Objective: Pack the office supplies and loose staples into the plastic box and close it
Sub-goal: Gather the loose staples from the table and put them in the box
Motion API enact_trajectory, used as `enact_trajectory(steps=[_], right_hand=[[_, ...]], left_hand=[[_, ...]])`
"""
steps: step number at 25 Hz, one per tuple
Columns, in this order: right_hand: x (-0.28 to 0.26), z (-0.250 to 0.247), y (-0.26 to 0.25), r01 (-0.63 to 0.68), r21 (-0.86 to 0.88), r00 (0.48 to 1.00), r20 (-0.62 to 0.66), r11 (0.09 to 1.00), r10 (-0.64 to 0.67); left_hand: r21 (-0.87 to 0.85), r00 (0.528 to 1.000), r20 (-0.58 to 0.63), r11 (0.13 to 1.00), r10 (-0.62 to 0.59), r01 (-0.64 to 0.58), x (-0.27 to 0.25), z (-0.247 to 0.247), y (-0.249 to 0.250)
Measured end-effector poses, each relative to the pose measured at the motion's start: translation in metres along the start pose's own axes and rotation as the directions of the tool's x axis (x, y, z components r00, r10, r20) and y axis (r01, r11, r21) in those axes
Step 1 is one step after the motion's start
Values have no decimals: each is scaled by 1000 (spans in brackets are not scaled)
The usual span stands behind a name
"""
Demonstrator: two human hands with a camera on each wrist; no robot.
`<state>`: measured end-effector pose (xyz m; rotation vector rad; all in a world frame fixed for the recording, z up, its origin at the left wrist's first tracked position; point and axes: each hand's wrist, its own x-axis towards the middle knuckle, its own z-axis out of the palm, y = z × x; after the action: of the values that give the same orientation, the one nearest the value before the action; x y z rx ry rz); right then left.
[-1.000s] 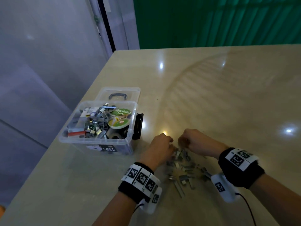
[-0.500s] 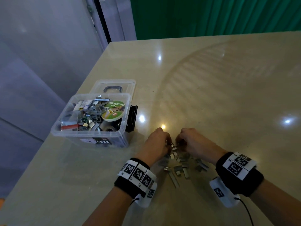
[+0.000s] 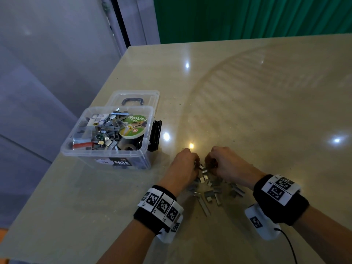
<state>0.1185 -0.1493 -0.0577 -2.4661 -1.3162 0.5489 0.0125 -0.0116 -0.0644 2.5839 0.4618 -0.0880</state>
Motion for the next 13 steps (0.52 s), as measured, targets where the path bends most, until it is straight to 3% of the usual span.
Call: enact_trajectory(steps=[13], right_hand=[[4,4,2,-12,37,1000,-4,999,12]], left_hand=[[-71,1000,-19,997,4,-5,-5,-2,-11]])
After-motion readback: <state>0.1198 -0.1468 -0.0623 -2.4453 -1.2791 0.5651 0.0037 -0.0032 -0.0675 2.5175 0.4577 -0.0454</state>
